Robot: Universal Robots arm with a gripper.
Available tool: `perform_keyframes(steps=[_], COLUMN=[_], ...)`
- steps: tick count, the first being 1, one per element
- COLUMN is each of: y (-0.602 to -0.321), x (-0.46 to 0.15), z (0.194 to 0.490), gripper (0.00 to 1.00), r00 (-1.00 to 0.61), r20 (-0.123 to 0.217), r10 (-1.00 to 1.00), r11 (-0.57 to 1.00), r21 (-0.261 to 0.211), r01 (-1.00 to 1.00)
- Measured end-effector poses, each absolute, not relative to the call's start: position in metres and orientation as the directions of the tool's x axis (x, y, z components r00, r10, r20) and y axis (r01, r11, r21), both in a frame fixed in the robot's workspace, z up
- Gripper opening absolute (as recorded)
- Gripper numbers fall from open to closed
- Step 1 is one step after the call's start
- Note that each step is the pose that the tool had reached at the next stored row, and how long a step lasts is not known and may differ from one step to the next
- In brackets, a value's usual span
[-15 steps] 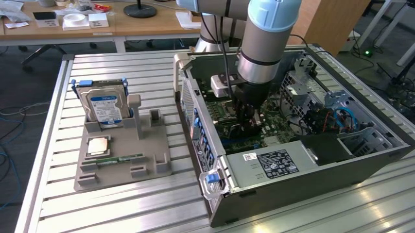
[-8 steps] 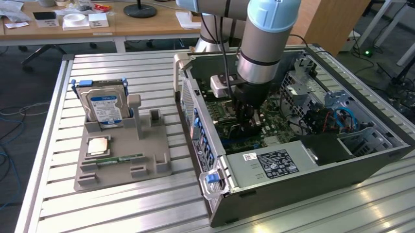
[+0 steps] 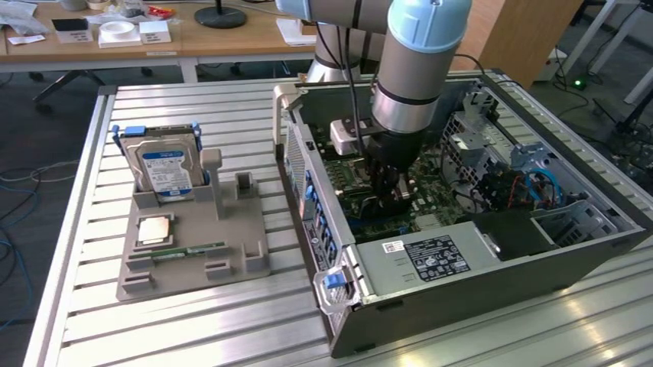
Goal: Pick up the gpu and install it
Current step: 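Insert the gpu into the slot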
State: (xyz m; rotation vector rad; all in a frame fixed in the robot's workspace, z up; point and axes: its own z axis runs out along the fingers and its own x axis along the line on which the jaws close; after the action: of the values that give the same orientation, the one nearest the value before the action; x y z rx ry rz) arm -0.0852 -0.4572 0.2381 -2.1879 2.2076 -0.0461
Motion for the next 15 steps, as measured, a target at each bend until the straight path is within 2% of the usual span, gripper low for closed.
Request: perform_keyframes(steps=[15], y=[-0.4572], x=[-0.0873], z=[0.2381], gripper=[0.26], r00=[-0.009], r20=[-0.003], r10=[-1.0], r11=[0.009], r21=[-0.045], r01=[-0.999])
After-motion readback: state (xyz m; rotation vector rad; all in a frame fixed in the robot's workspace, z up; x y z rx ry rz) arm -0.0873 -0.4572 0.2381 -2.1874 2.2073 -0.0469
